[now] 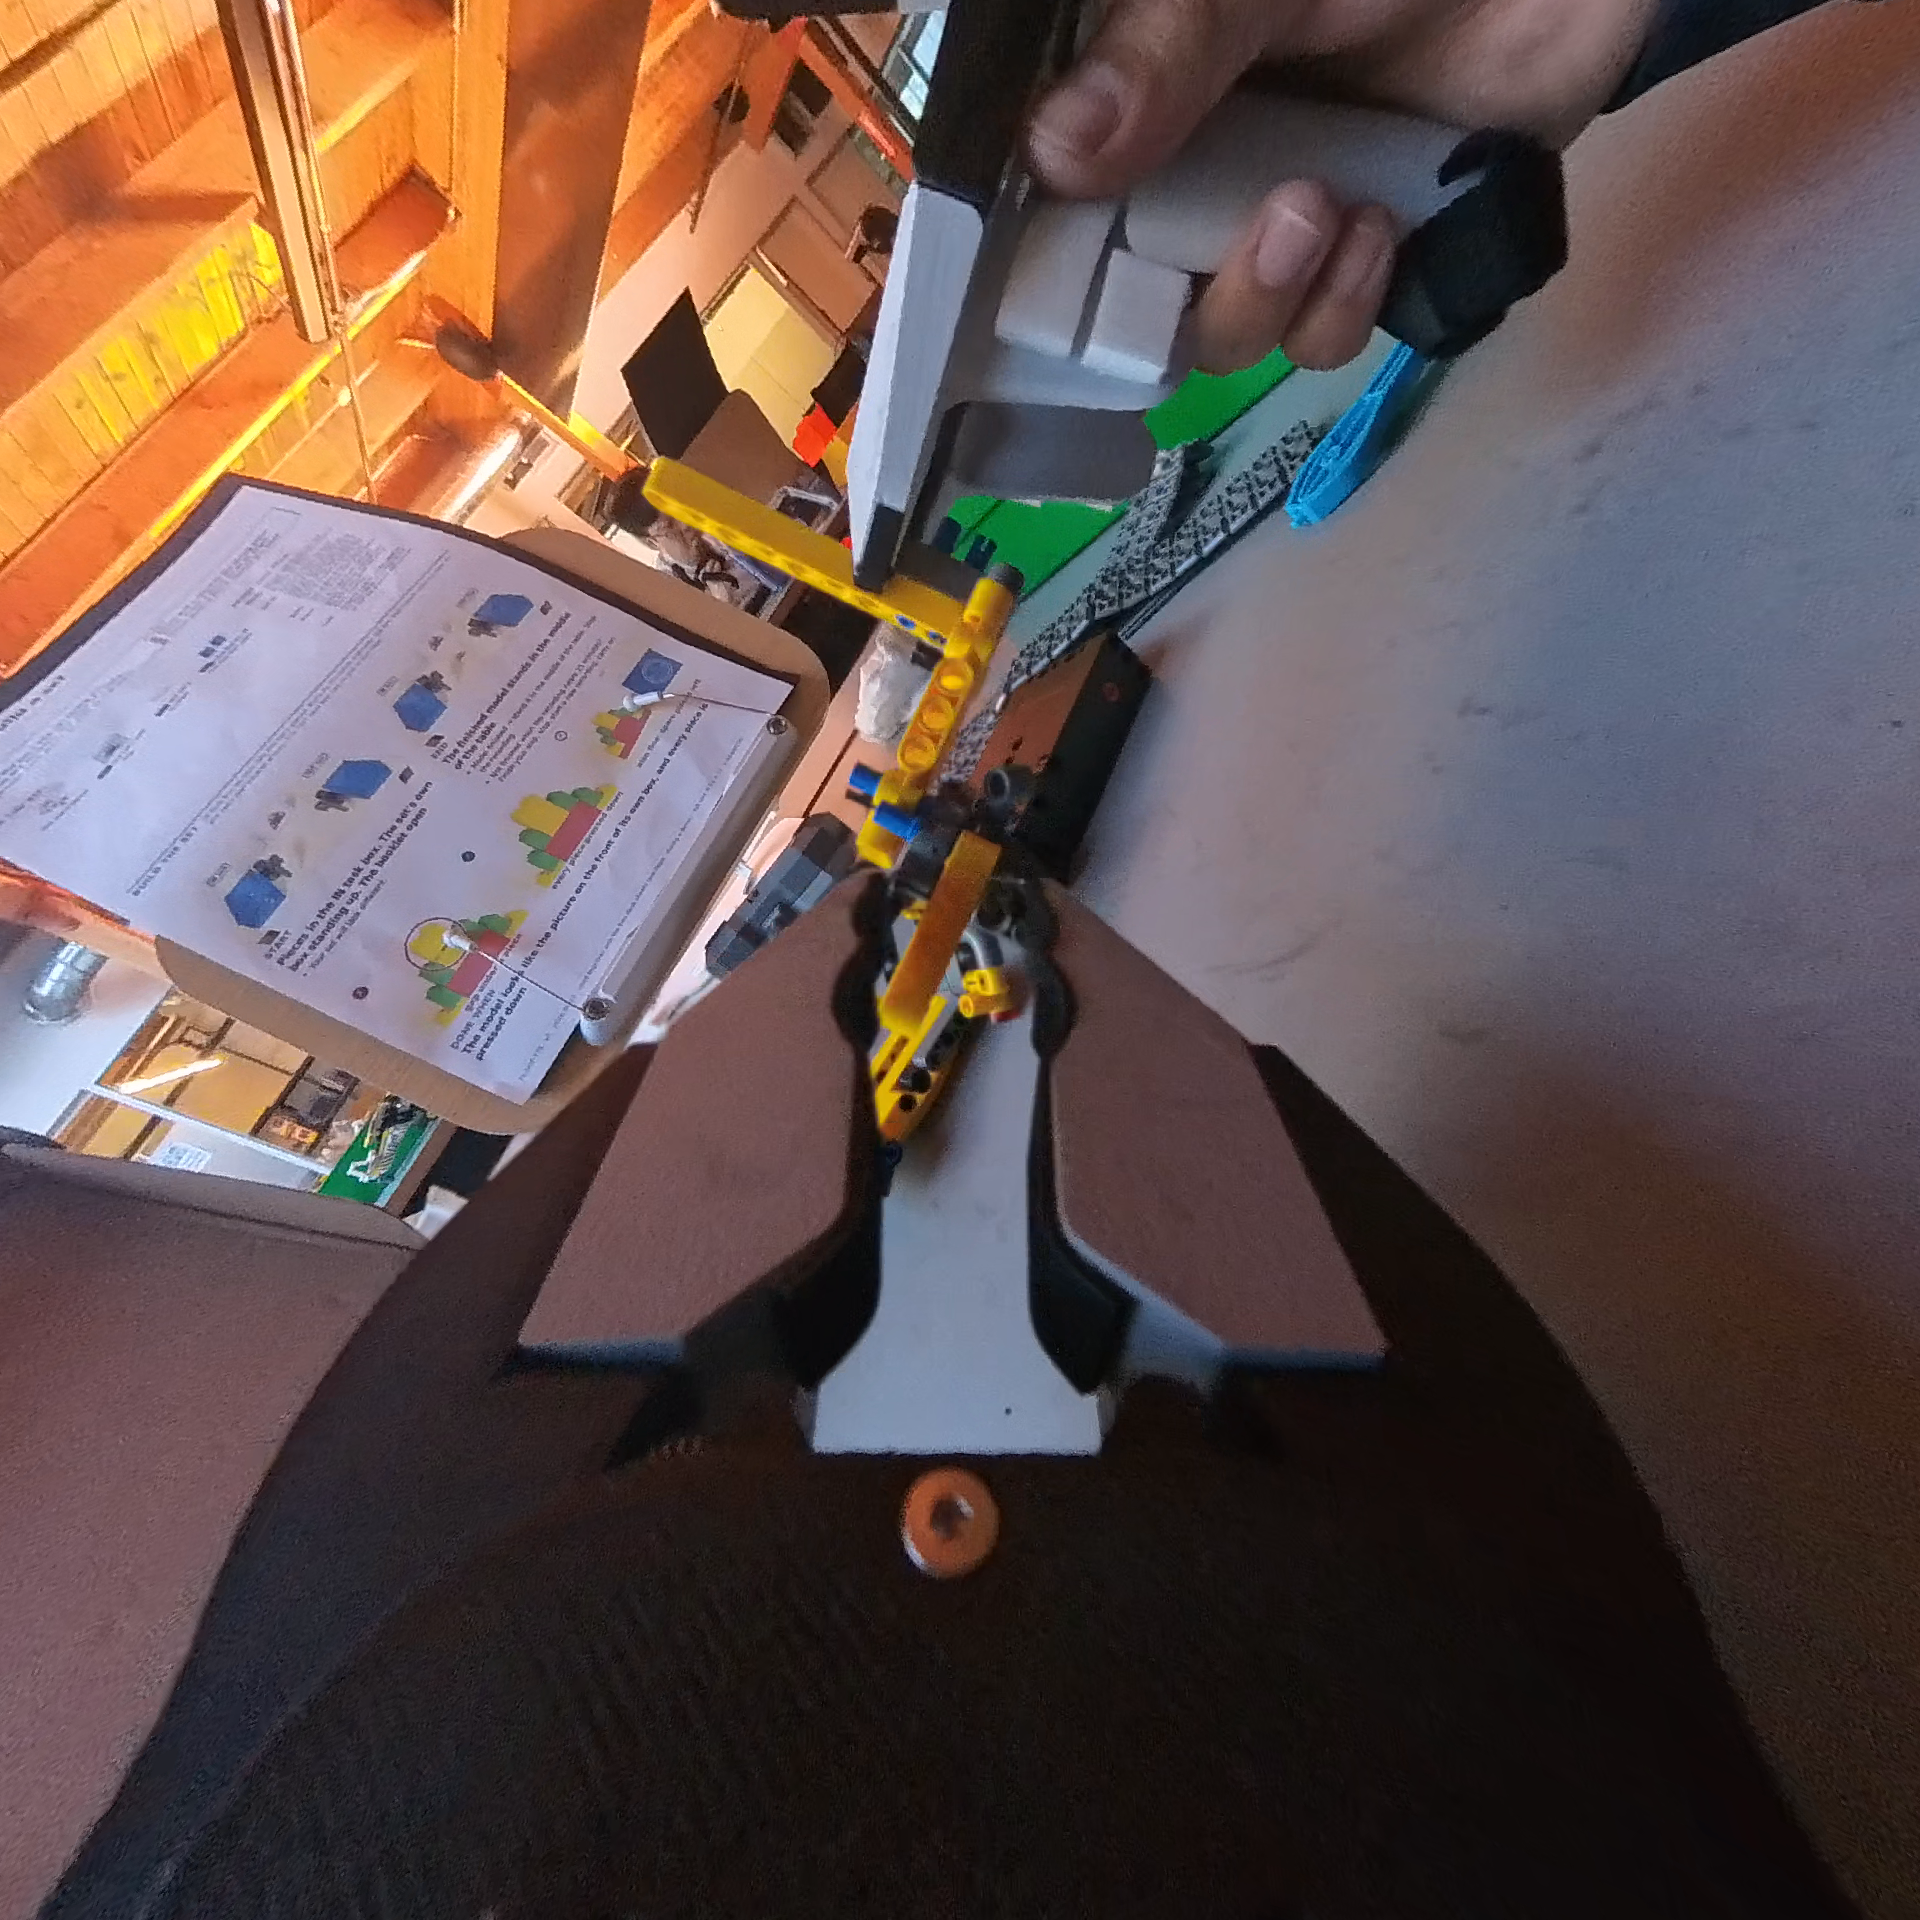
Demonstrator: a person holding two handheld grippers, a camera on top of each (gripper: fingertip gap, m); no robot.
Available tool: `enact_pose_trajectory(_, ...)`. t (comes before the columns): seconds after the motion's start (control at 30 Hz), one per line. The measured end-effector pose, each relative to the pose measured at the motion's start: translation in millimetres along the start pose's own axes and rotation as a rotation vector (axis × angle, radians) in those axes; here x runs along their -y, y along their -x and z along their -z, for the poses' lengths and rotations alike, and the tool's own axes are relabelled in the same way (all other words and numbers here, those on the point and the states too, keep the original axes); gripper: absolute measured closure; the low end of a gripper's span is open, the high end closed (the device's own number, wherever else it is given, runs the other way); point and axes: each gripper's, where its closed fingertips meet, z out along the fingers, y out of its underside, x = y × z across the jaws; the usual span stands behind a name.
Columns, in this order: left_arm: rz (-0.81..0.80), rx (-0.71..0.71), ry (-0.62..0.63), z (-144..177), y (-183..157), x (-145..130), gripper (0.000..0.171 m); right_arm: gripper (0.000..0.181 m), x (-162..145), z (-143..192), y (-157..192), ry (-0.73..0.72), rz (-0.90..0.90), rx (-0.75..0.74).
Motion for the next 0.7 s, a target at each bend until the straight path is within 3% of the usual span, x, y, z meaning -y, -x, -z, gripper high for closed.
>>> enact_pose_trajectory(0.1,0.003,-0.004,0.013,-0.2,0.5,-2.7,0.156,0.177,0.1,2.6,-2.1,-0.002,-0.044,0.014)
enact_pose_trajectory(0.37,-0.050,-0.012,0.062,-4.4,-5.5,-9.4,0.149,0.177,-8.2,4.3,-9.7,0.031,-0.099,0.016)
enact_pose_trajectory(0.57,-0.109,-0.073,0.084,-5.7,-19.0,-12.1,0.164,0.177,-11.5,2.0,-7.4,0.044,-0.105,0.026)
enact_pose_trajectory(0.7,-0.050,-0.132,0.110,-6.5,-22.2,-14.8,0.164,0.176,-16.6,4.2,-23.0,0.081,-0.048,-0.087)
